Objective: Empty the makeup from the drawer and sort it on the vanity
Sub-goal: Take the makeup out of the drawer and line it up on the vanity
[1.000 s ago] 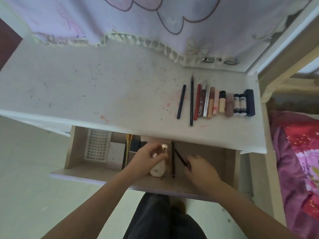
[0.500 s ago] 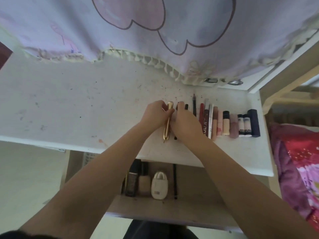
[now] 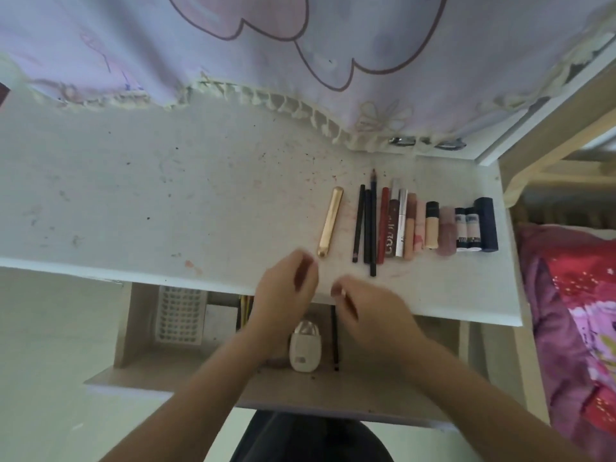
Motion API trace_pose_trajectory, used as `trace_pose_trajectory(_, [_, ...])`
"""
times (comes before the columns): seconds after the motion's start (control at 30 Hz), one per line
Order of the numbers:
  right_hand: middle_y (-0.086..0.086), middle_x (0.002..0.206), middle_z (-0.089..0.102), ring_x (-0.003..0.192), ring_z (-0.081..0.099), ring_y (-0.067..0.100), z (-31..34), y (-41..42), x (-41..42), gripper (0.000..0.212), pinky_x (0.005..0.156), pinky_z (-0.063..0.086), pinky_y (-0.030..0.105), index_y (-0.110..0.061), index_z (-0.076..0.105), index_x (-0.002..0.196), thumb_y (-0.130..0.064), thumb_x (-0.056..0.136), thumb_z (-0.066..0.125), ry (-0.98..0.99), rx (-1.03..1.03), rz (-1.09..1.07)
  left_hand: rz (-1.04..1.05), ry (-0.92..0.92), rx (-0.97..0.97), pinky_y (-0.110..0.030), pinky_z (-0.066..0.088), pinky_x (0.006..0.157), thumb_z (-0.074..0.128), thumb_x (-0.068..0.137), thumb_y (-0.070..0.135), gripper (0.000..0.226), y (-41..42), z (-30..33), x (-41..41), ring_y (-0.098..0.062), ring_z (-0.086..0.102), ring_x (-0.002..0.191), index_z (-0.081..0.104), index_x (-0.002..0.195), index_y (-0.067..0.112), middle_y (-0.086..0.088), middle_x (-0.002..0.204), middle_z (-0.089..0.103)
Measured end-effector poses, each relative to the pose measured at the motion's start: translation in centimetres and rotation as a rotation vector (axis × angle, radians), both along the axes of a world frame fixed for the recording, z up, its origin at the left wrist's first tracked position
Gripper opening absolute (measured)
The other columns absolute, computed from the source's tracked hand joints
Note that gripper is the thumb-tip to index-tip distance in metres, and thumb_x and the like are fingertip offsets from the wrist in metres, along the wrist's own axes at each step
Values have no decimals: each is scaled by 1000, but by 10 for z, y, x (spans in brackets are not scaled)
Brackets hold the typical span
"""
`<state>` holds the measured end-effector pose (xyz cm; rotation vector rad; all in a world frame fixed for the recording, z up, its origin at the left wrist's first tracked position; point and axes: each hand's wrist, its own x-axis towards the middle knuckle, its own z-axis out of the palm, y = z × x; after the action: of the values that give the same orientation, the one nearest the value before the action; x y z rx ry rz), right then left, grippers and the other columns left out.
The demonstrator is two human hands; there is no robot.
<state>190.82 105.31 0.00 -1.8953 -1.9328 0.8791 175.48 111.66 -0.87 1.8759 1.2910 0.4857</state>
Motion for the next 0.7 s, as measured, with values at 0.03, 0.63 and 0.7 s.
trace_pose_trajectory(0.03, [-10,79,55,70,54,9,-15,-21,-6,18,60,40,22,-26,51,93,-38,94,37,-18,-124,12,-37,21,-30,-12,44,57,45,89,38,9,-26,-11,-14,0,55,65,44,81,42,14,68,53])
trace_pose_trajectory(0.63, [11,109,64,98,62,30,-112,-55,-27,28,77,49,35,-15,62,112,-27,98,41,-261,-387,-155,-344,711,-135,-32,36,86,55,90,36,40,-62,-113,-5,-25,47,115,50,122,14,-9,126,51])
trace_pose_trajectory(0.7, [8,110,59,97,60,28,-88,-63,-21,26,77,48,34,-18,58,113,-32,98,42,-248,-349,-92,-352,567,-196,-27,33,84,56,90,31,32,-65,-98,-18,-21,48,110,51,117,17,-6,121,53])
